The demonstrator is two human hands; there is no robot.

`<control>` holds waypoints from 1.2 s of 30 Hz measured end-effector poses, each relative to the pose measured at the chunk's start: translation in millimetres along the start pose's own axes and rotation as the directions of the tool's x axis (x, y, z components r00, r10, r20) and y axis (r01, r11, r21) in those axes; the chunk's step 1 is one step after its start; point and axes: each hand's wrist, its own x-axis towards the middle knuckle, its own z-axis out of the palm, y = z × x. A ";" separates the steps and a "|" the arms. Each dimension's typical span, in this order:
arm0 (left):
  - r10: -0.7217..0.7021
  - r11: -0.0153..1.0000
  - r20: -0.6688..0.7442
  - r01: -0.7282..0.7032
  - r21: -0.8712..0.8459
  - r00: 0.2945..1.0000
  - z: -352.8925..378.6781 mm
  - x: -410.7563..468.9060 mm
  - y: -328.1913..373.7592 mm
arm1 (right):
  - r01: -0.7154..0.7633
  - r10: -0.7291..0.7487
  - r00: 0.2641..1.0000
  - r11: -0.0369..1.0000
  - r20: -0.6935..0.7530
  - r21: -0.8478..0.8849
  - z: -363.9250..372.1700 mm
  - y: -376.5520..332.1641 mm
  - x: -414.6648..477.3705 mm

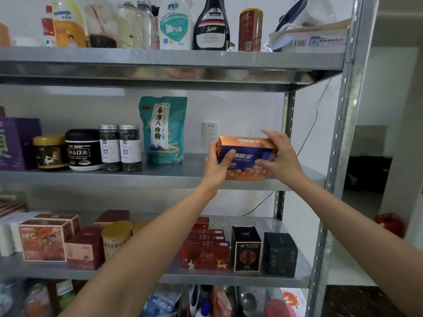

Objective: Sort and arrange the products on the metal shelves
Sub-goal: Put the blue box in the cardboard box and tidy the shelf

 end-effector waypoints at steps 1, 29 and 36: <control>-0.065 0.995 -0.024 0.063 -0.073 0.998 -2.1 -0.2 -0.6 | -0.039 0.040 0.999 0.997 -0.026 0.060 0.1 -2.2 0.2; -0.227 0.972 -0.159 0.214 -0.097 0.961 9.3 -51.6 45.8 | -0.099 0.101 0.979 0.995 -0.179 0.022 98.4 -75.4 -97.5; -0.256 0.910 -0.088 0.209 -0.358 0.963 -37.3 -40.3 36.7 | -0.262 0.451 0.845 0.818 -0.288 0.512 69.1 -56.2 -82.4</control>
